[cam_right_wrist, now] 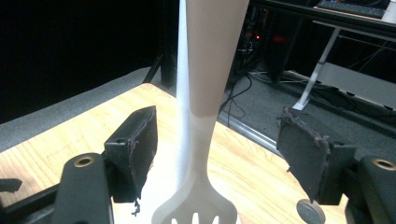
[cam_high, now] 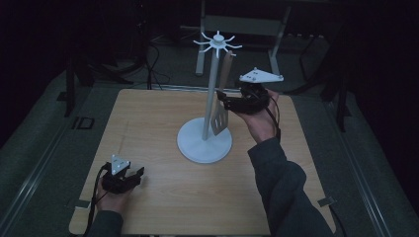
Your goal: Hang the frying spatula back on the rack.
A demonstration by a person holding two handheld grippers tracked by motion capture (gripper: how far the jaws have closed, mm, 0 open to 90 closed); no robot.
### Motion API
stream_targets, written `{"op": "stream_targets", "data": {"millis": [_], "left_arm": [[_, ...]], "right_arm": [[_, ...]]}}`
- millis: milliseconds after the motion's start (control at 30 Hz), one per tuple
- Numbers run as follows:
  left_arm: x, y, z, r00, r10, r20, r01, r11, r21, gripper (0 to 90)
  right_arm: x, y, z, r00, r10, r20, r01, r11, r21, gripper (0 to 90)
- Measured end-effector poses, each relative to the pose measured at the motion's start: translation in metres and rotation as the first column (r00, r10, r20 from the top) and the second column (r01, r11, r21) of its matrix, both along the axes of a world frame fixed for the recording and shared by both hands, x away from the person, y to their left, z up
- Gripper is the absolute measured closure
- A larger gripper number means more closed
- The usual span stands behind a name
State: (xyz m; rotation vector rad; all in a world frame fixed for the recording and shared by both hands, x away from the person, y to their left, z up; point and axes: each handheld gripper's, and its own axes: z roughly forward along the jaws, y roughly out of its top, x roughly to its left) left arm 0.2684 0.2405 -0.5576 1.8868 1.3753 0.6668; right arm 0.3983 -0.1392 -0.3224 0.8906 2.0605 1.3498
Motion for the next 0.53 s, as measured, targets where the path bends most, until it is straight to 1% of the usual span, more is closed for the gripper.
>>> {"op": "stream_targets", "data": {"millis": [200, 267, 333, 433, 467, 533], "left_arm": [[0.0, 0.0, 0.0, 1.0, 0.003, 0.0, -0.003, 1.0, 0.001, 42.6], [0.0, 0.0, 0.0, 1.0, 0.004, 0.001, -0.004, 1.0, 0.0, 42.6], [0.0, 0.001, 0.0, 1.0, 0.005, 0.001, -0.005, 1.0, 0.0, 42.6], [0.0, 0.001, 0.0, 1.0, 0.006, 0.001, -0.006, 1.0, 0.001, 42.6], [0.0, 0.001, 0.0, 1.0, 0.006, 0.001, -0.006, 1.0, 0.001, 42.6], [0.0, 0.001, 0.0, 1.0, 0.009, 0.003, -0.009, 1.0, -0.002, 42.6]], "right_arm": [[-0.004, -0.007, -0.008, 0.9999, 0.01, -0.011, -0.01, 1.0, -0.001, 29.0], [-0.008, -0.012, -0.014, 0.9997, 0.017, -0.016, -0.017, 1.0, -0.004, 28.9], [-0.009, -0.013, -0.016, 0.9996, 0.019, -0.019, -0.019, 1.0, -0.004, 28.9], [-0.014, -0.021, -0.027, 0.999, 0.022, -0.038, -0.022, 1.0, -0.004, 28.9], [-0.015, -0.023, -0.03, 0.999, 0.02, -0.041, -0.021, 1.0, -0.011, 28.8], [-0.017, -0.032, -0.043, 0.9977, 0.012, -0.067, -0.013, 1.0, -0.016, 28.4]]}}
